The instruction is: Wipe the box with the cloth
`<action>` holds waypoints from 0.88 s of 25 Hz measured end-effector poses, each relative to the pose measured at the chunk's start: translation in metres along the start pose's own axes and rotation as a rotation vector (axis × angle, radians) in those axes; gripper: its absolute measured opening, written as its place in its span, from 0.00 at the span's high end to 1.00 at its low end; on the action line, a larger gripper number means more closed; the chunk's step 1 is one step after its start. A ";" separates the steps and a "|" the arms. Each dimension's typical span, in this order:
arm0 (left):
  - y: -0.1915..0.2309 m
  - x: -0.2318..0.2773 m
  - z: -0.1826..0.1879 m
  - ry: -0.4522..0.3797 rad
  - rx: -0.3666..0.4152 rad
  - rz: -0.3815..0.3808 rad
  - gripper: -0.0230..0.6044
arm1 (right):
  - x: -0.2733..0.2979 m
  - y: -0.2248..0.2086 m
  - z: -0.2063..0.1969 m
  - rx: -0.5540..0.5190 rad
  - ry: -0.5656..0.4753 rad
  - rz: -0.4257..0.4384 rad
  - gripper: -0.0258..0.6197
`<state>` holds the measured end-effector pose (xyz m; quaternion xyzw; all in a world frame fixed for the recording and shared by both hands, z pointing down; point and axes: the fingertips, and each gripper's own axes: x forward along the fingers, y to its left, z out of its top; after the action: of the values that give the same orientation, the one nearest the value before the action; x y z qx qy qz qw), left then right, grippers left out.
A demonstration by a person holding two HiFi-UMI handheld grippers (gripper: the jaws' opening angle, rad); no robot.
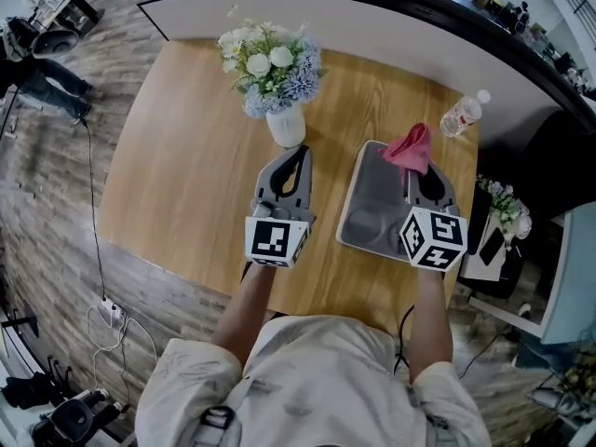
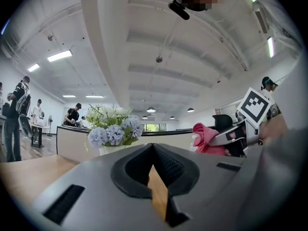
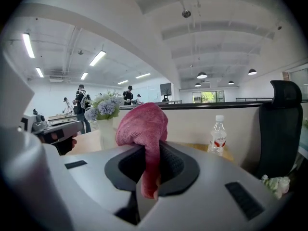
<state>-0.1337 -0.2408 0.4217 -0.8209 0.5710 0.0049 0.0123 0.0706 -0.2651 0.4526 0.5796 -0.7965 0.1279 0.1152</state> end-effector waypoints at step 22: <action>-0.001 0.034 -0.045 0.042 -0.044 -0.034 0.95 | 0.077 0.036 -0.089 0.095 0.421 0.108 0.86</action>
<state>-0.1208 -0.2731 0.4661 -0.8304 0.5569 -0.0002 -0.0176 0.0159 -0.2929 0.5594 0.5015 -0.7779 0.2892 0.2445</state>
